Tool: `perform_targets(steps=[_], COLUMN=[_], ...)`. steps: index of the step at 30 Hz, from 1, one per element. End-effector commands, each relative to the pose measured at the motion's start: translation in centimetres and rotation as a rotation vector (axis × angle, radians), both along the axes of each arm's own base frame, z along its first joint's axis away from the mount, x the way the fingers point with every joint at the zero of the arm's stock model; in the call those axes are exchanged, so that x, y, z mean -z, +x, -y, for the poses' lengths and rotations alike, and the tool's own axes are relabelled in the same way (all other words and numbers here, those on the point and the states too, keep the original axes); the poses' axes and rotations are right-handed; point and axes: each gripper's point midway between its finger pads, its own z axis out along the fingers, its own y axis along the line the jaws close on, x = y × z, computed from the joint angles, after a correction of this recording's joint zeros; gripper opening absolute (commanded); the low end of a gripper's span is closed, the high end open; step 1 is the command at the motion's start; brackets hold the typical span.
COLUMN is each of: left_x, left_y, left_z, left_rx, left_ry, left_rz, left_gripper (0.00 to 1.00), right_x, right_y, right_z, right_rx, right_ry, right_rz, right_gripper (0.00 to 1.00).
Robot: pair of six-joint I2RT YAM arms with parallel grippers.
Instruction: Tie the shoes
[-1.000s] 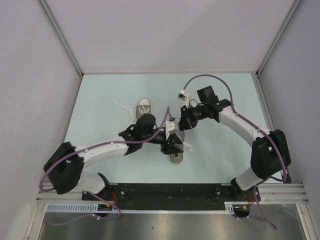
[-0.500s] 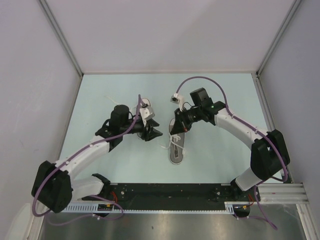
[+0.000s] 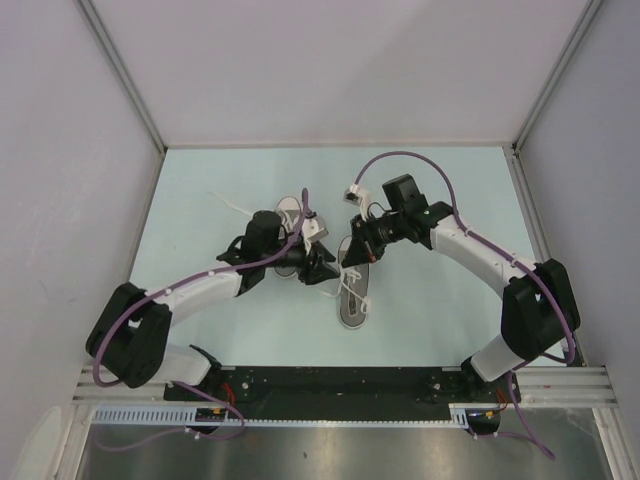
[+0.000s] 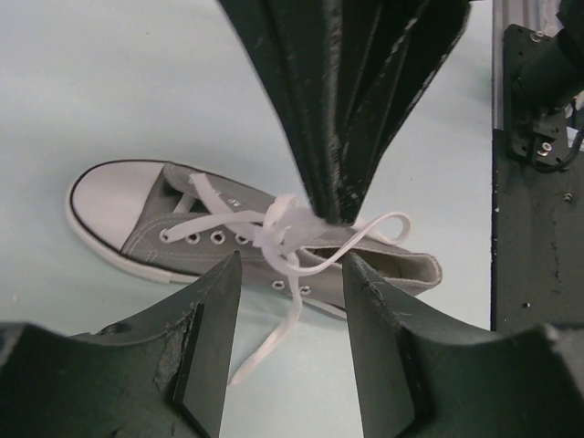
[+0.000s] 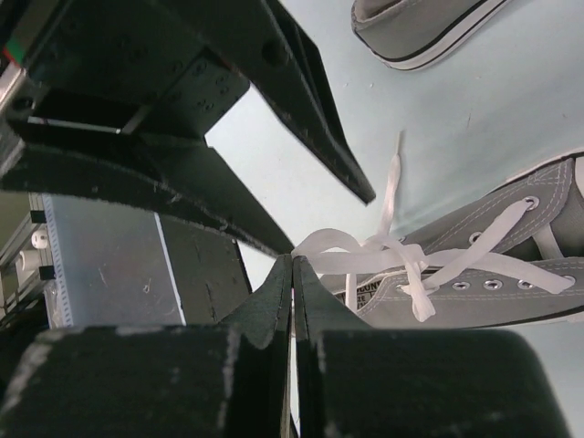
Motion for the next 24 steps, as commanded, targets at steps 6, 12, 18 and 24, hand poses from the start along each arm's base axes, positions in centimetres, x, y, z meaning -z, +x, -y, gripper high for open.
perform_targets(steps=[6, 12, 18, 24], left_x=[-3.8, -4.7, -5.0, -4.4], left_y=[0.6, -0.4, -0.3, 0.1], left_z=[2.3, 1.8, 0.8, 0.9], left_rx=[0.057, 0.075, 0.037, 0.008], left_ry=[-0.083, -0.089, -0.1, -0.111], left_rz=[0.097, 0.091, 0.051, 0.004], left_gripper=[0.26, 0.0, 0.0, 0.0], right_x=[-1.2, -1.0, -0.4, 2.3], right_y=[0.1, 0.1, 0.5, -0.6], right_z=[0.0, 0.2, 2.5, 4.2], right_rx=[-0.011, -0.011, 0.013, 0.001], right_ry=[0.035, 0.029, -0.024, -0.125], right_rz=[0.037, 0.033, 0.052, 0.147], right_gripper=[0.0, 0.02, 0.35, 0.34])
